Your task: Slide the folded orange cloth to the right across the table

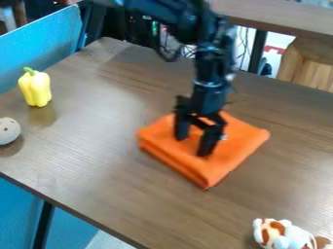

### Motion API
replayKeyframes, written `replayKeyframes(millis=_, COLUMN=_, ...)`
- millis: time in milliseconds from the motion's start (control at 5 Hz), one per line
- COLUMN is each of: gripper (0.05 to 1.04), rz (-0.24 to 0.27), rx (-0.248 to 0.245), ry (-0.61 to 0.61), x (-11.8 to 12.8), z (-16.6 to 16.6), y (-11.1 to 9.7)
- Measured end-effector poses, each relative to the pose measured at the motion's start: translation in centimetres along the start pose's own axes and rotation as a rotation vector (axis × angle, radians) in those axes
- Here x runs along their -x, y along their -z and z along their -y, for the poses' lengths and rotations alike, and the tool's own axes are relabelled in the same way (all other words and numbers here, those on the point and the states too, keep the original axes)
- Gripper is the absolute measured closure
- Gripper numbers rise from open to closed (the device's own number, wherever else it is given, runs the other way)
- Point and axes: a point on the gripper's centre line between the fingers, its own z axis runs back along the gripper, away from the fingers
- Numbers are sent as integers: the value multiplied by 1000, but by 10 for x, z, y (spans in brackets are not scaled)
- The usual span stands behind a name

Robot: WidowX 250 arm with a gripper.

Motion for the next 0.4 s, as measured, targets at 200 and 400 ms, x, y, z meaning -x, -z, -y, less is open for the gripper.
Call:
replayKeyframes(millis=200, gripper=83, rz=8, rx=-19, ry=36, x=-29, z=3, y=-5)
replayKeyframes(millis=400, gripper=83, rz=2, rx=-16, ry=41, x=-40, z=1, y=-7)
